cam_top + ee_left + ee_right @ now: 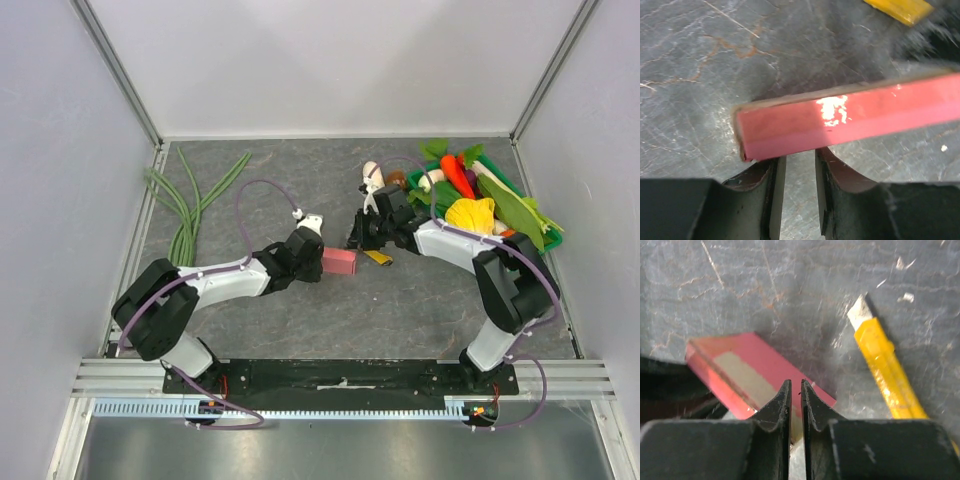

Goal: Unpack the express box

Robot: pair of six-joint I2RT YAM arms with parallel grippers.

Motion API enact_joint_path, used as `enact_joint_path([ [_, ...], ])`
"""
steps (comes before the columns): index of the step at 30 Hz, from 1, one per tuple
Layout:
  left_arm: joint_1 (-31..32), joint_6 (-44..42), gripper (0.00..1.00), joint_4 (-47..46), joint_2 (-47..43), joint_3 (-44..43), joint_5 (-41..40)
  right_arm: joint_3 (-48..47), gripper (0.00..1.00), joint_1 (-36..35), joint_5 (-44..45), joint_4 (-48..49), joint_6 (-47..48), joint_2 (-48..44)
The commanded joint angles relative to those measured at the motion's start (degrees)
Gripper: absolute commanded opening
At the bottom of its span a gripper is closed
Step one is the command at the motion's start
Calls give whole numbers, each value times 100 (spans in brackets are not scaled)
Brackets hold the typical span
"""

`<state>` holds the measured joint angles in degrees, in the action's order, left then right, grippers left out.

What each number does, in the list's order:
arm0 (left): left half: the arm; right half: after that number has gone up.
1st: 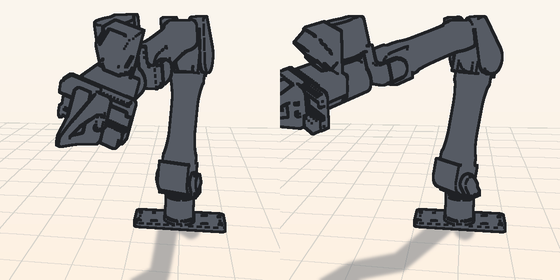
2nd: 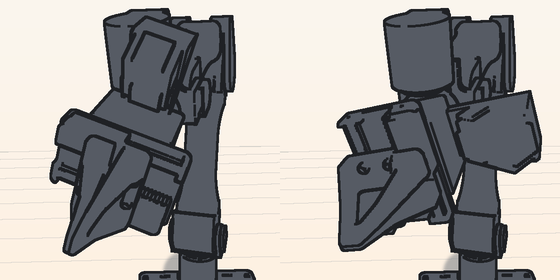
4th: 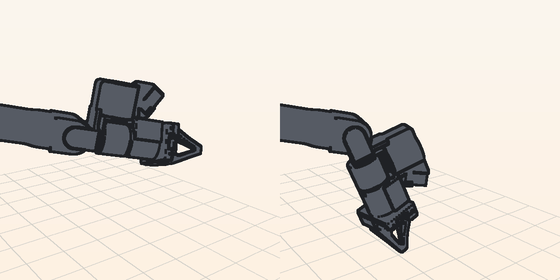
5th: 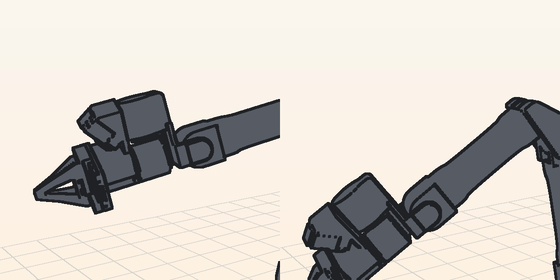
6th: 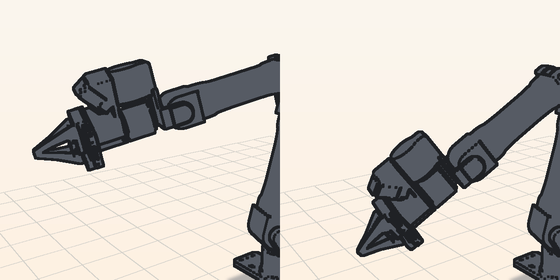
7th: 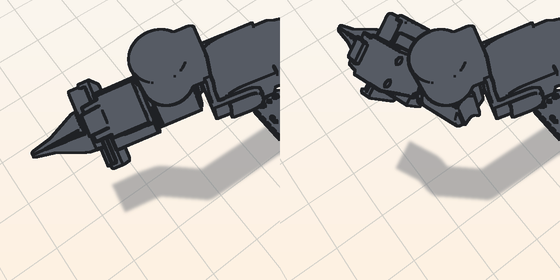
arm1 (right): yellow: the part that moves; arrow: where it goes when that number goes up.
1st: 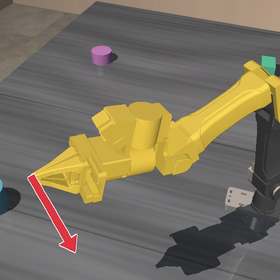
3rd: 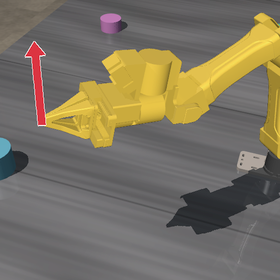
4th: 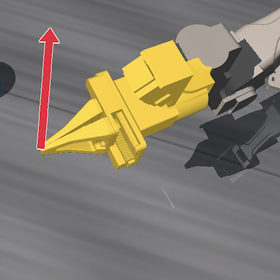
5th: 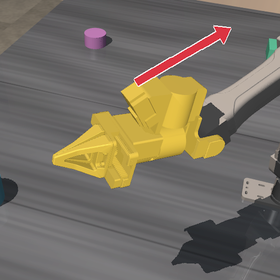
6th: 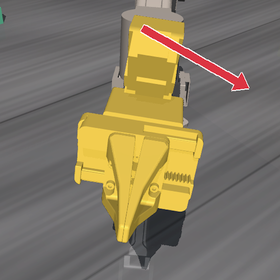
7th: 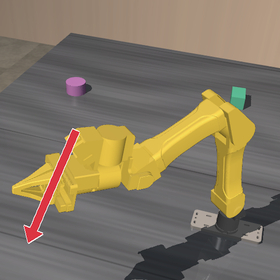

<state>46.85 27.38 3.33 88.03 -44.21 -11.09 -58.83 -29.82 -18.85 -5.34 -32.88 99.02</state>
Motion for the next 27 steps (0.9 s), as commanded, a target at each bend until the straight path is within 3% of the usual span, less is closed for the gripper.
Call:
enact_joint_path([
  [1, -132, 567, 35, 45, 162, -308, -350, 257, 16, -129, -180, -72, -104, -638],
  [4, -272, 655, 35, -25, 294, -413, -175, 372, 18, -225, -163, -107, -87, -840],
  [7, -720, 1145, 35, -271, 312, -203, 562, 302, 18, -366, -32, -116, -139, -797],
  [11, -1432, 1884, 36, -1413, 223, 684, 2159, -110, 18, -629, 171, -159, -315, -393],
  [17, -1758, 2184, 36, -1854, 539, 870, 2831, -551, 16, -1052, 276, -318, -245, -32],
  [22, -2013, 2421, 31, -1355, 189, 1019, 2456, -744, 16, -1175, 496, -379, -175, 38],
  [27, -2180, 2571, 31, 342, -706, 1124, 795, -946, 16, -1315, 532, -406, -113, 292],
])
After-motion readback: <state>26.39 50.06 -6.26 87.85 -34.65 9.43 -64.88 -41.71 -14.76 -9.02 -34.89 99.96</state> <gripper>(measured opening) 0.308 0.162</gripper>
